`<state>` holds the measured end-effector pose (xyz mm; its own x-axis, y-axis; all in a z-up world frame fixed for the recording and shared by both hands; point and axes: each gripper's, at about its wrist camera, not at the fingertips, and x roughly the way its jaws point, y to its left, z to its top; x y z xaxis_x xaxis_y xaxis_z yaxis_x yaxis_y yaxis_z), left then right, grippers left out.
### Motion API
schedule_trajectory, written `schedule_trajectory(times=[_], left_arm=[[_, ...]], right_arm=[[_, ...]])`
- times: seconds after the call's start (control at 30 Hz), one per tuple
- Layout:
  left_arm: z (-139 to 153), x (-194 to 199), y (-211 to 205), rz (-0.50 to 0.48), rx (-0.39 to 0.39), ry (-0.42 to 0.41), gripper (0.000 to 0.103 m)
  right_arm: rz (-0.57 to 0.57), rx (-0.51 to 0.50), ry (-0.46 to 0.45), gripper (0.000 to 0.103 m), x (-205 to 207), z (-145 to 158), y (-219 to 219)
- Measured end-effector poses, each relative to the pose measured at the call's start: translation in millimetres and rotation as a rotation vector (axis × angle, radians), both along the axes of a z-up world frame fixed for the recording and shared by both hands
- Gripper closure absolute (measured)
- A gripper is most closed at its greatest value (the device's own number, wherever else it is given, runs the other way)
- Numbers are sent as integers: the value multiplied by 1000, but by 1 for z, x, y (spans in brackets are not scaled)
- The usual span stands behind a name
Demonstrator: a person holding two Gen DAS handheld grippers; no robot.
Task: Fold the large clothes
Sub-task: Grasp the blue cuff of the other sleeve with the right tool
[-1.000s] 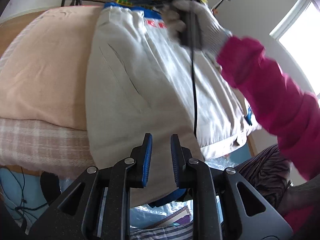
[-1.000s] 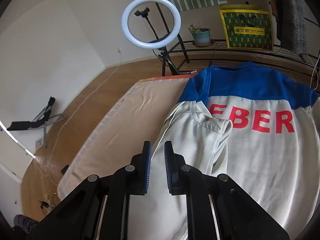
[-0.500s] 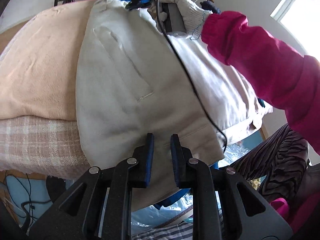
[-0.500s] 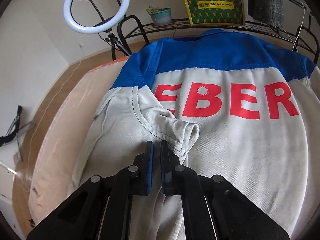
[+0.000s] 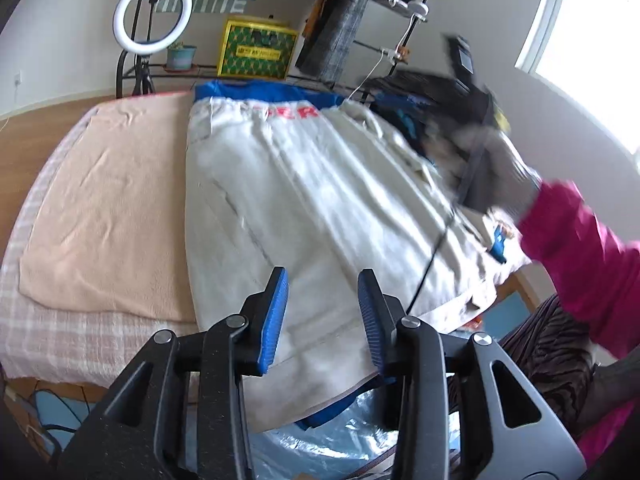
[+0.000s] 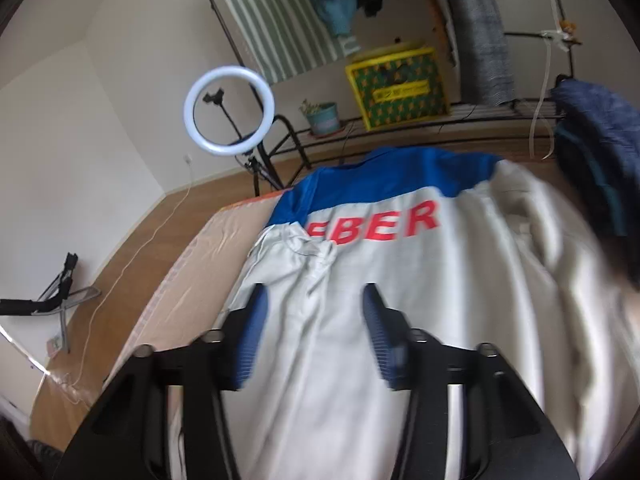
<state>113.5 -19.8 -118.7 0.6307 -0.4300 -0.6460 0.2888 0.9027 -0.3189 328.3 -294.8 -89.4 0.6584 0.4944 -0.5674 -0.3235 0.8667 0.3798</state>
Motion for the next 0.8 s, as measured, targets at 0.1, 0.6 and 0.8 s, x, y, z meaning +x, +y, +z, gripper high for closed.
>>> schedule_trajectory(times=[0.1, 0.6, 0.8], left_arm=[[11, 0, -9, -17, 2, -22, 67], [20, 37, -120, -220, -37, 14, 56], [-1, 55, -166, -282, -46, 80, 56]], right_arm=[[-35, -21, 14, 47, -25, 13, -39], [-402, -86, 195, 47, -150, -11, -260], [-471, 66, 335, 47, -165, -64, -319]])
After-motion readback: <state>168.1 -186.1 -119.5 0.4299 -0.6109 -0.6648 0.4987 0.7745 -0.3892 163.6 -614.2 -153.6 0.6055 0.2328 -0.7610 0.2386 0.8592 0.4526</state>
